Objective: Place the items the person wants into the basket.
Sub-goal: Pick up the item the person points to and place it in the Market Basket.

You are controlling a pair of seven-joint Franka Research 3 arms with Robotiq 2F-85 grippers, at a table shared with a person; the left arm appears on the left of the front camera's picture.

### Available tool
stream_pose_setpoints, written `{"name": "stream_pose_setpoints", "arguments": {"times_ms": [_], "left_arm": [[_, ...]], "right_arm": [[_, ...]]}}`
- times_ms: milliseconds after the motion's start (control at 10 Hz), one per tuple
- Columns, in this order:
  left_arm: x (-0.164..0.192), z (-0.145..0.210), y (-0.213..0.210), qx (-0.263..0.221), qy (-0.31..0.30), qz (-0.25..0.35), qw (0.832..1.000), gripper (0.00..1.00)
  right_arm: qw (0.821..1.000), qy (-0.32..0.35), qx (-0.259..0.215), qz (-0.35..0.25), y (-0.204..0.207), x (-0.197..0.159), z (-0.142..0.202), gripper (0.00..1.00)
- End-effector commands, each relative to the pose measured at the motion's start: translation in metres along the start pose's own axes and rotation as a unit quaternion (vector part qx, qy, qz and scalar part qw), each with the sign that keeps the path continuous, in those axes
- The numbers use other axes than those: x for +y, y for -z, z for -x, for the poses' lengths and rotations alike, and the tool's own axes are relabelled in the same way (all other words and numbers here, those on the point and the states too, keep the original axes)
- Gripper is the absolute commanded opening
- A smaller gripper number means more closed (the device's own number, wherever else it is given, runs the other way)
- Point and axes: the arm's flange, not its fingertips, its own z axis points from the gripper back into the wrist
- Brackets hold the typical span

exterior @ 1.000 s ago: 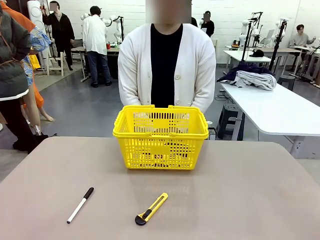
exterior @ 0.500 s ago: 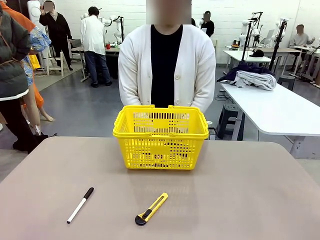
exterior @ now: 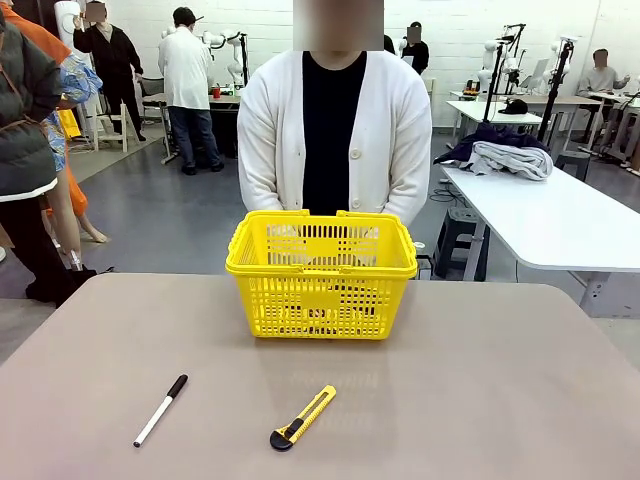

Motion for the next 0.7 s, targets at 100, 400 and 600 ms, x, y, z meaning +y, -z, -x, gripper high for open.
{"name": "stream_pose_setpoints", "arguments": {"times_ms": [100, 400, 600], "left_arm": [[0.0000, -0.0010, 0.0007, 0.007, -0.007, -0.004, 1.000, 1.00], [0.0000, -0.0010, 0.0007, 0.007, -0.007, -0.004, 1.000, 1.00], [0.0000, -0.0010, 0.0007, 0.007, -0.007, -0.004, 1.000, 1.00]], "right_arm": [[1.000, -0.006, -0.001, -0.005, -0.0010, 0.0007, -0.0003, 1.00], [1.000, -0.006, -0.001, -0.005, -0.0010, 0.0007, -0.0003, 1.00], [1.000, -0.006, -0.001, -0.005, -0.0010, 0.0007, -0.0003, 1.00]]}}
